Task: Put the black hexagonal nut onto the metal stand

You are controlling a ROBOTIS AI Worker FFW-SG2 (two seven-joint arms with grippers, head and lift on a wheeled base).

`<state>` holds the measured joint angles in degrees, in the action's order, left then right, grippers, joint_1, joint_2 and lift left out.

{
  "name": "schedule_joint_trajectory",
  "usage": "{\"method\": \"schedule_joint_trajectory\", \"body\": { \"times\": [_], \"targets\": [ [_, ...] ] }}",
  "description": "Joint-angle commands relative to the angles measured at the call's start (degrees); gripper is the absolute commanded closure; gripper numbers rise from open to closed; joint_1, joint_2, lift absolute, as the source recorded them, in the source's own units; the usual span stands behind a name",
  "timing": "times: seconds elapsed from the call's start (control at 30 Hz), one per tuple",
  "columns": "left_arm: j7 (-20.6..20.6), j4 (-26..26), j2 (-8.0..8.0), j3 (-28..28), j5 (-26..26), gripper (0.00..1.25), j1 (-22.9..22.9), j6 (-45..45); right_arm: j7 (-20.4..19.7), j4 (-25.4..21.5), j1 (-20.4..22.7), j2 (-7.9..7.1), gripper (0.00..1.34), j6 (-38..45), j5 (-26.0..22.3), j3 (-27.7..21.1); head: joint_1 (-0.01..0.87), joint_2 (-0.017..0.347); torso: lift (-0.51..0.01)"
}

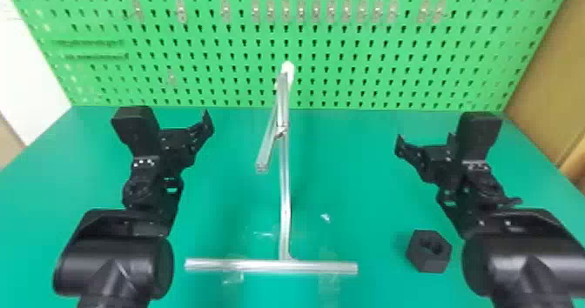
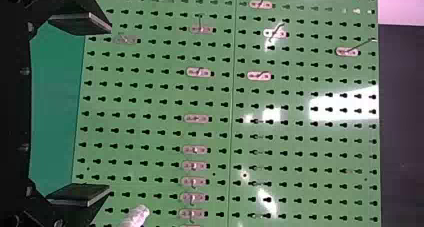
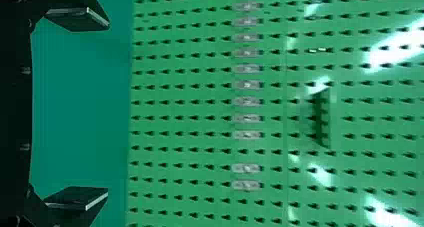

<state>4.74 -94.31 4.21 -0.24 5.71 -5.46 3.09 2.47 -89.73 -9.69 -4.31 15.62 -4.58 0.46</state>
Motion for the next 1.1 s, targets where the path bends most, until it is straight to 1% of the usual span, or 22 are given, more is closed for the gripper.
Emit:
{"method": "schedule_joint_trajectory", "body": {
  "times": [0.0, 0.07, 0.17, 0.2, 0.27, 0.37, 0.4, 0.5, 0.57, 0.6, 0.67, 0.7, 0.97, 1.07],
  "targets": [
    [0.0, 0.0, 0.01, 0.2, 0.0, 0.16, 0.1, -0.1, 0.7, -0.5, 1.9, -0.52, 0.13, 5.8, 1.1, -1.5, 0.693, 0.081, -0.001],
    [0.0, 0.0, 0.01, 0.2, 0.0, 0.16, 0.2, -0.2, 1.7, -0.5, 2.4, -0.52, 0.14, 9.1, 2.0, -2.3, 0.693, 0.081, -0.001],
    [0.0, 0.0, 0.01, 0.1, 0.0, 0.16, 0.2, -0.2, 4.7, -0.5, 2.4, -0.35, 0.14, 14.9, 4.5, -3.4, 0.693, 0.081, -0.001],
    [0.0, 0.0, 0.01, 0.1, 0.0, 0.16, 0.2, -0.2, 6.2, -0.5, 2.3, -0.26, 0.14, 17.1, 6.2, -3.9, 0.693, 0.081, -0.001],
    [0.0, 0.0, 0.01, 0.1, 0.0, 0.16, 0.2, -0.2, 8.2, -0.5, 2.2, -0.17, 0.14, 19.8, 8.0, -4.7, 0.693, 0.081, -0.001],
    [0.0, 0.0, 0.01, 0.2, 0.0, 0.16, 0.3, -0.2, 9.3, -0.5, 2.0, -0.26, 0.14, 23.9, 9.8, -4.9, 0.693, 0.081, -0.001],
    [0.0, 0.0, 0.01, 0.2, 0.0, 0.16, 0.3, -0.2, 10.3, -0.5, 1.8, -0.52, 0.14, 25.3, 10.8, -4.8, 0.693, 0.081, -0.001],
    [0.0, 0.0, -0.08, 0.1, 0.0, 0.16, 0.3, -0.2, 11.5, -0.3, 1.4, -1.14, 0.14, 28.0, 12.0, -4.7, 0.693, 0.081, -0.001],
    [0.0, 0.1, 0.01, 0.0, 0.0, 0.16, 0.2, -0.2, 11.9, -0.1, 1.3, -1.22, 0.14, 30.3, 12.6, -4.8, 0.693, 0.081, -0.001],
    [0.0, 0.1, 0.01, 0.1, 0.0, 0.16, 0.2, -0.2, 13.4, 0.2, 1.3, -1.31, 0.14, 31.1, 13.9, -5.0, 0.693, 0.081, -0.001],
    [0.0, 0.1, 0.01, 0.1, 0.0, 0.16, 0.3, -0.2, 14.1, 0.4, 1.3, -1.4, 0.14, 32.8, 14.2, -5.2, 0.693, 0.081, -0.001],
    [0.0, 0.1, -0.08, 0.1, 0.0, 0.16, 0.3, -0.2, 14.9, 0.8, 1.3, -1.58, 0.14, 33.0, 15.0, -5.2, 0.693, 0.081, -0.001],
    [0.0, 0.3, -0.08, -0.1, 0.0, 0.16, 0.3, -0.2, 15.9, 4.9, 1.7, -1.58, 0.14, 32.5, 15.0, -6.7, 0.693, 0.081, -0.001],
    [0.0, 0.3, 0.01, 0.0, 0.0, 0.16, 0.3, -0.2, 16.7, 7.2, 1.5, -1.66, 0.15, 30.7, 14.9, -7.1, 0.693, 0.081, -0.001]
  ]
}}
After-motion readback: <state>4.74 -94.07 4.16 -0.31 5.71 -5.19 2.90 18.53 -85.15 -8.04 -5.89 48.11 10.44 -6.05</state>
